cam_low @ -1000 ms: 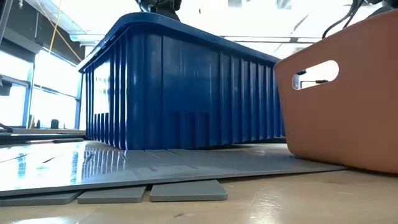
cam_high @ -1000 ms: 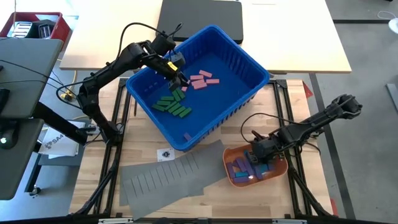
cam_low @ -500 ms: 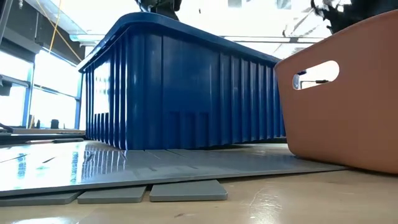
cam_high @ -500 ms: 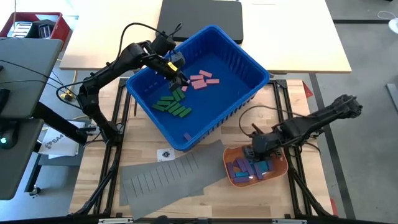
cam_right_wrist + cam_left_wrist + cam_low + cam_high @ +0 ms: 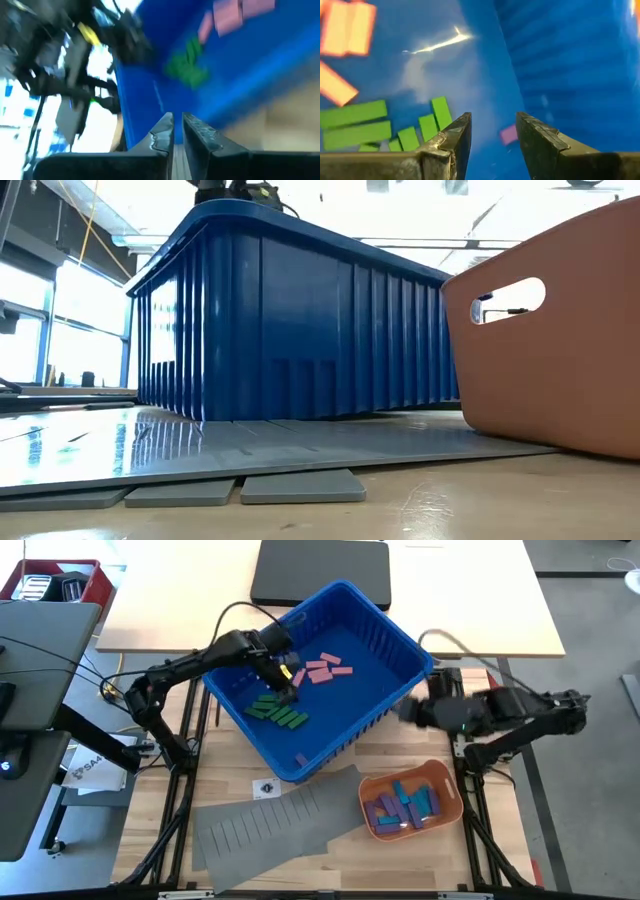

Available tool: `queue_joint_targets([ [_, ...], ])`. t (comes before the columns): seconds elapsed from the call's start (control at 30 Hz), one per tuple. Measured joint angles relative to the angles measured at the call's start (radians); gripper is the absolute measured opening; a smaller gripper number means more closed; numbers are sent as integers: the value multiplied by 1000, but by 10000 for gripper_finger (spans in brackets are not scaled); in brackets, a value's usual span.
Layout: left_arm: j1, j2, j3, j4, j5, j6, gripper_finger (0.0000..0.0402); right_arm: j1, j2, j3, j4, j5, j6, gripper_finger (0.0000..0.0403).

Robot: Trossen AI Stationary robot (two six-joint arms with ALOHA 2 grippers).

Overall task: Sort blocks
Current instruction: Put the purple block into the orange bin

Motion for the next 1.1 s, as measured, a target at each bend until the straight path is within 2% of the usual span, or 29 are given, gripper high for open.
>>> queue_joint_targets([
  [0.07, -25, 0, -22, -1, 0, 135, 144, -54, 7, 41, 22, 38, -124, 26],
  [0.17, -66, 0, -48, -2, -7, 352, 136, -139, 21, 81, 67, 36, -353, 19],
  [0.27, -110, 0, -77, -15, -11, 601, 126, -224, 31, 101, 95, -27, -585, 18],
  [0.33, -142, 0, -101, -13, -27, 687, 121, -279, 33, 106, 96, -95, -709, 18],
  [0.43, -188, 0, -153, -1, -53, 636, 118, -341, 31, 103, 87, -211, -832, 19],
  [0.57, -244, -1, -224, 89, -76, 337, 119, -384, 30, 100, 14, -326, -955, 19],
  [0.6, -259, 0, -235, 94, -85, 302, 121, -389, 30, 100, -7, -338, -978, 19],
  [0.83, -339, 2, -312, 192, -63, 301, 172, -391, 30, 99, -119, -365, -1093, 19],
  [1.03, -362, 47, -368, 316, 82, 382, 201, -391, 31, 99, -128, -370, -1182, 19],
  [1.07, -364, 62, -367, 332, 98, 387, 202, -392, 31, 99, -127, -367, -1194, 19],
  [1.1, -365, 71, -369, 368, 62, 424, 202, -395, 31, 99, -125, -367, -1199, 19],
])
